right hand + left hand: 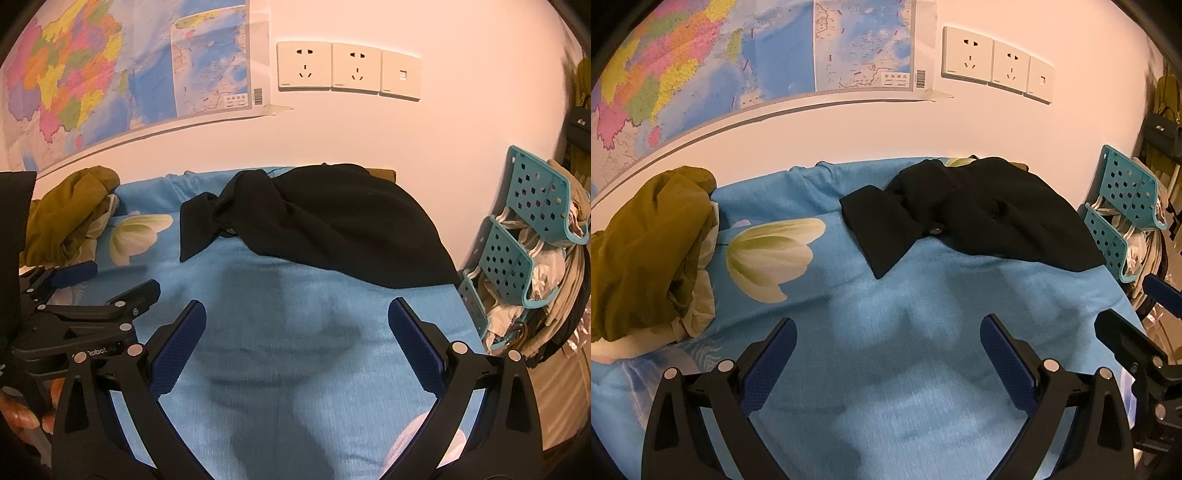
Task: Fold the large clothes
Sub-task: 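Grasp the black jacket with the right gripper while the left gripper grasps it too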
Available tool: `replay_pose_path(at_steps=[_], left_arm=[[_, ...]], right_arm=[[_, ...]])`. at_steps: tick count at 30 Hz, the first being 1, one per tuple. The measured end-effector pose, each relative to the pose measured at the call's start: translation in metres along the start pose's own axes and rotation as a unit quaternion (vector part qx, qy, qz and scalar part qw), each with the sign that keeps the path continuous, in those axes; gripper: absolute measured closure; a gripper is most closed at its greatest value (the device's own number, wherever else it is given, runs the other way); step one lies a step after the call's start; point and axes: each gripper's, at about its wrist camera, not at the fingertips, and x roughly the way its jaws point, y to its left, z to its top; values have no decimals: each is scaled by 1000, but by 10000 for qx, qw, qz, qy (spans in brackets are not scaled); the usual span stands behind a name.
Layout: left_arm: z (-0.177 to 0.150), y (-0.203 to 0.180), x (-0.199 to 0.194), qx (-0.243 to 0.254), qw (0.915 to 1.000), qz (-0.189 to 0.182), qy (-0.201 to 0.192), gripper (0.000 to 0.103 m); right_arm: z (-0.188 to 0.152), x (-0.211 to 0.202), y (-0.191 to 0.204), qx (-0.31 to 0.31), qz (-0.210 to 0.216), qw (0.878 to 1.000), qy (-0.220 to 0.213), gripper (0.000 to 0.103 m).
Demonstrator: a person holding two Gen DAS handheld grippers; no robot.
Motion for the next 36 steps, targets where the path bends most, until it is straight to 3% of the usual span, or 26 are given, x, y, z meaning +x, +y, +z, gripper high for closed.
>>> replay_pose_path(at_steps=[12, 22, 25, 28, 29, 30, 32, 36], left_arm=[[18, 18, 28, -59, 9996, 224, 169, 7], [38, 47, 57, -148, 9981, 545, 255, 7], [41, 51, 64, -139, 9976, 617, 284, 7], [44, 55, 71, -150, 9974, 628, 319, 7], [44, 56, 73, -145, 9973, 640, 332, 7], [45, 57, 74, -143, 9971, 660, 339, 7], [46, 59, 76, -139, 9970, 674, 339, 7], [49, 64, 76, -112, 9974, 675, 225, 7]], right_arm=[[24, 41, 3, -507, 206, 9984, 162, 6], [70, 125, 21, -1226, 350, 9909, 433, 6], [79, 152, 26, -1302, 518, 9881, 634, 14], [84, 168, 28, -1373, 751, 9843, 812, 34], [85, 169, 28, -1412, 913, 9823, 826, 59], [86, 165, 28, -1479, 848, 9824, 767, 77], [91, 153, 21, -1508, 787, 9835, 612, 87], [111, 98, -22, -1163, 882, 9893, -61, 89]])
